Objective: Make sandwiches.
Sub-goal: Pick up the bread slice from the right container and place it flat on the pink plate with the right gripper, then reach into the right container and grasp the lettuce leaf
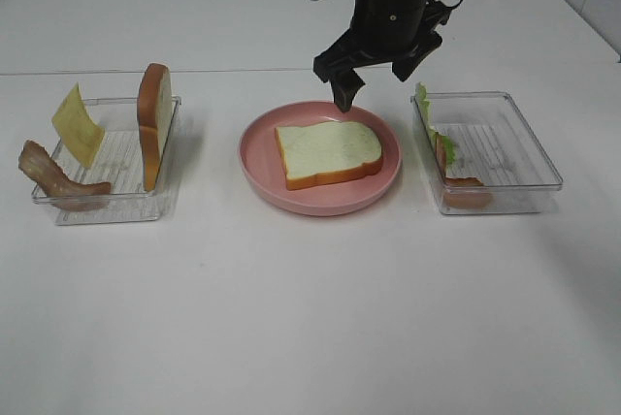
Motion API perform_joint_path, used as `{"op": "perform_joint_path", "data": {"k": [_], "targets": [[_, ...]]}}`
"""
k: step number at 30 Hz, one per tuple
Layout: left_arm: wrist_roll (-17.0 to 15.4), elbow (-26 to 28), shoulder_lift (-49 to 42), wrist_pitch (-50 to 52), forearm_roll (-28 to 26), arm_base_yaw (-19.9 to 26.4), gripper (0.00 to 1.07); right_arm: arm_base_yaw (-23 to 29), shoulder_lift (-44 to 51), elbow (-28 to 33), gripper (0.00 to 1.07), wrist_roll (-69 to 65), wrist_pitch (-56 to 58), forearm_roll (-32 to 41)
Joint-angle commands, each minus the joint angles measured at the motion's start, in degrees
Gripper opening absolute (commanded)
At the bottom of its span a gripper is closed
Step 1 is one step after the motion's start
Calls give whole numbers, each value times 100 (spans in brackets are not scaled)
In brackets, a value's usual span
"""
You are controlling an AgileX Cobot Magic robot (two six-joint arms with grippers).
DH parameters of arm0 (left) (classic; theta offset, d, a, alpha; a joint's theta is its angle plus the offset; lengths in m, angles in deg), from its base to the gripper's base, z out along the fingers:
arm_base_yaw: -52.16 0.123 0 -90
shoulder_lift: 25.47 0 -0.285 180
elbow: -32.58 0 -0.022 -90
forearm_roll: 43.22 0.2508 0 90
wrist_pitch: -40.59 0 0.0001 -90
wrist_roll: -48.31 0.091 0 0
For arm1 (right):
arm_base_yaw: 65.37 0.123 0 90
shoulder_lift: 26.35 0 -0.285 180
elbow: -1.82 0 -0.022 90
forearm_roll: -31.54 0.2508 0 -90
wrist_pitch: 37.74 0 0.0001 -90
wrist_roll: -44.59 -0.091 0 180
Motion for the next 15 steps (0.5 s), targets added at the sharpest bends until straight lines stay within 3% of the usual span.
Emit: {"op": "perform_joint_path", "data": {"k": [1, 5, 15], "targets": [[-23, -17, -74, 34, 11, 6, 91, 17, 63, -286, 87, -126, 424, -23], [-23, -17, -74, 34, 11, 6, 91, 17, 109, -682, 87, -126, 917, -23], [-23, -17, -74, 34, 11, 6, 91, -6, 756, -699, 87, -160, 1306, -418]]}}
